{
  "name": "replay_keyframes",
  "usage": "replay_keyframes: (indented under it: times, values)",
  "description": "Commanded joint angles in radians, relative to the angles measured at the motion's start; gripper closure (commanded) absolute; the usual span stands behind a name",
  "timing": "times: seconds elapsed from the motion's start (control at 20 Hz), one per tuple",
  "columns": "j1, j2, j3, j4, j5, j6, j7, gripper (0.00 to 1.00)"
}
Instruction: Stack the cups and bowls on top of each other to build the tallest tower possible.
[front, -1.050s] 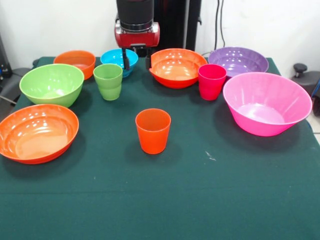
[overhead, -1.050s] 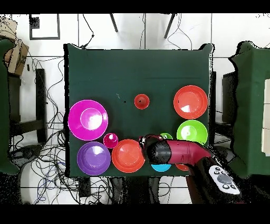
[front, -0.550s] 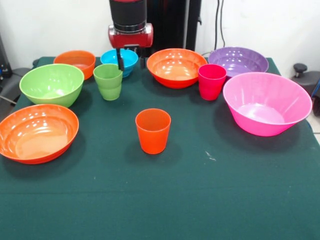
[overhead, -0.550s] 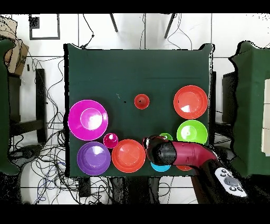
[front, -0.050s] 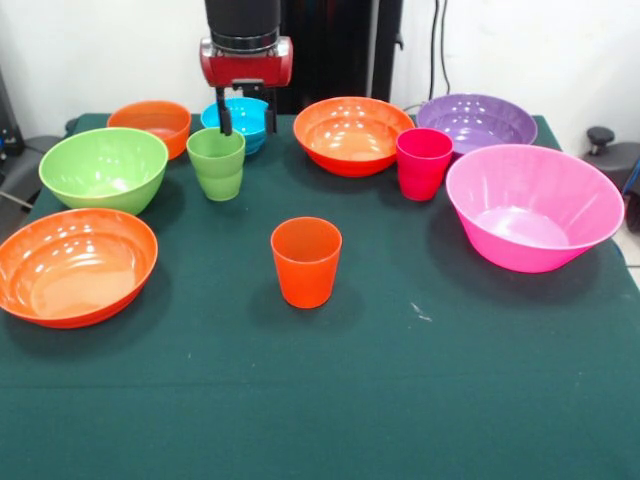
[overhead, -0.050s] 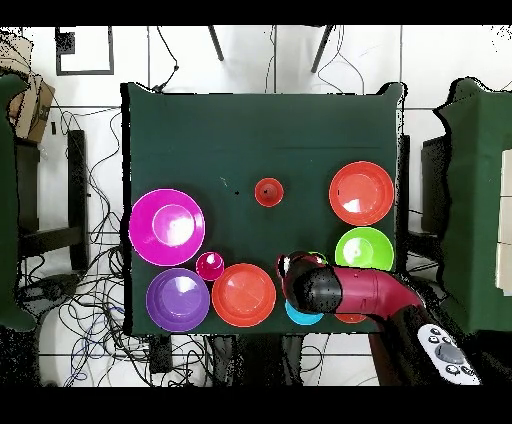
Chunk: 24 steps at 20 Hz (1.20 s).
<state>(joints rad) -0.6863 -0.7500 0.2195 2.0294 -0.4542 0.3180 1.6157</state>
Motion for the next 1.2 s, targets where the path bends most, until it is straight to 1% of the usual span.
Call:
replay_keyframes:
  times: [0.05, 0.25, 0.55, 0.75, 0.85, 1.2]
  values:
    - [0.009, 0.051, 0.099, -0.056, -0.060, 0.050, -0.050, 0.00]
    - [0.015, 0.102, 0.078, -0.078, -0.091, 0.005, -0.040, 0.00]
    - [0.000, 0.114, 0.079, -0.077, -0.097, 0.004, -0.041, 0.00]
    - [-0.009, 0.140, 0.081, -0.087, -0.104, 0.000, -0.049, 0.00]
    - [-0.013, 0.145, 0.083, -0.091, -0.106, 0.004, -0.053, 0.00]
    - [-0.025, 0.121, 0.092, -0.085, -0.104, 0.028, -0.063, 0.00]
